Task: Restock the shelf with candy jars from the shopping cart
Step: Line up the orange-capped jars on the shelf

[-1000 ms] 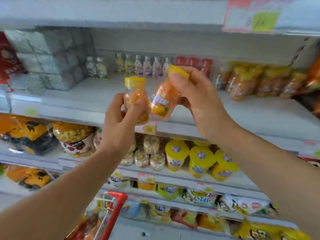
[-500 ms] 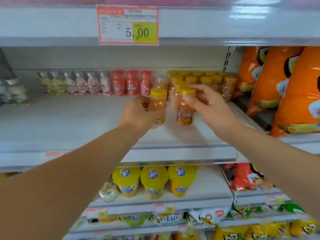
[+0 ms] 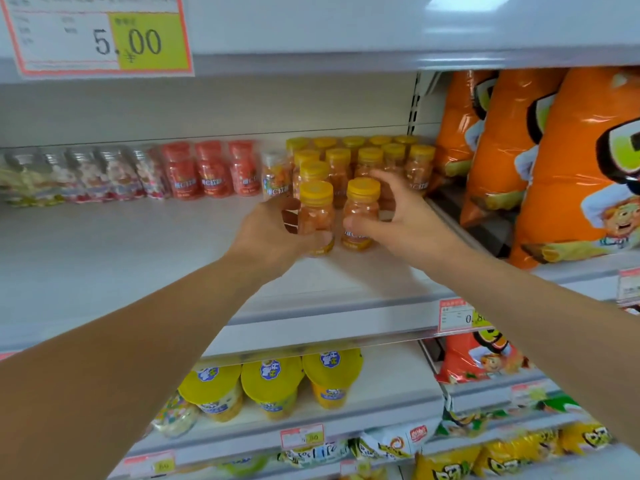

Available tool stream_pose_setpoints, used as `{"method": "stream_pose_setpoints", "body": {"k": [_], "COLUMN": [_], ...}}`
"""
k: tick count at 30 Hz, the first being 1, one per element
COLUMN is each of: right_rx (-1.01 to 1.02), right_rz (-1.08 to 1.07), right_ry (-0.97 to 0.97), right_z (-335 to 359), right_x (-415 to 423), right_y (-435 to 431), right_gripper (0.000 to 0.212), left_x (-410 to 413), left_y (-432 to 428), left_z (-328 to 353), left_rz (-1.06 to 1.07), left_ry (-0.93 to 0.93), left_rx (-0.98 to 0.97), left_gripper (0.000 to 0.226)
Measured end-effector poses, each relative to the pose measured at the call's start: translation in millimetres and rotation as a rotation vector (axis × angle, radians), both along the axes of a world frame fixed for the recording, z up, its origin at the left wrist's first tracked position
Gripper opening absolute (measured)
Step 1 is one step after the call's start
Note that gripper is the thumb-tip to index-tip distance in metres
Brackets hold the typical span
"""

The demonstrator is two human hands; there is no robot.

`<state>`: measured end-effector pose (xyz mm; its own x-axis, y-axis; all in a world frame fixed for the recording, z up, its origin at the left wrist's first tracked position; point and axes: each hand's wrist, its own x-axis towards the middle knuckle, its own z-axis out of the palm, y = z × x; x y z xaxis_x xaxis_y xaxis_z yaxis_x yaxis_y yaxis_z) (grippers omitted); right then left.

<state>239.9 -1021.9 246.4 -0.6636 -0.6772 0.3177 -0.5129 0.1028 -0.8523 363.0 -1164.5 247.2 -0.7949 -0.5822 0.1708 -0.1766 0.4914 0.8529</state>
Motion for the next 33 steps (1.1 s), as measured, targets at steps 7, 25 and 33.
{"method": "stream_pose_setpoints", "body": {"k": [7, 25, 33], "right_rx": [0.121, 0.079, 0.139], "right_rz": [-0.156, 0.054, 0.084], "right_ry": [0.048, 0.001, 0.027], "right_z": [-7, -3, -2], "right_x": [-27, 3, -10], "right_y": [-16, 4, 17], "right_gripper": [0.071, 0.042, 0.053], "left_x": [2, -11, -17], "left_y": [-10, 8, 20], "left_z": [1, 0, -5], "left_rz": [-0.077, -0.032, -0.063], "left_ry": [-0.096, -0.051, -0.010], "left_rx": [-0.012, -0.014, -0.023], "left_gripper": [0.029, 0.061, 0.025]}}
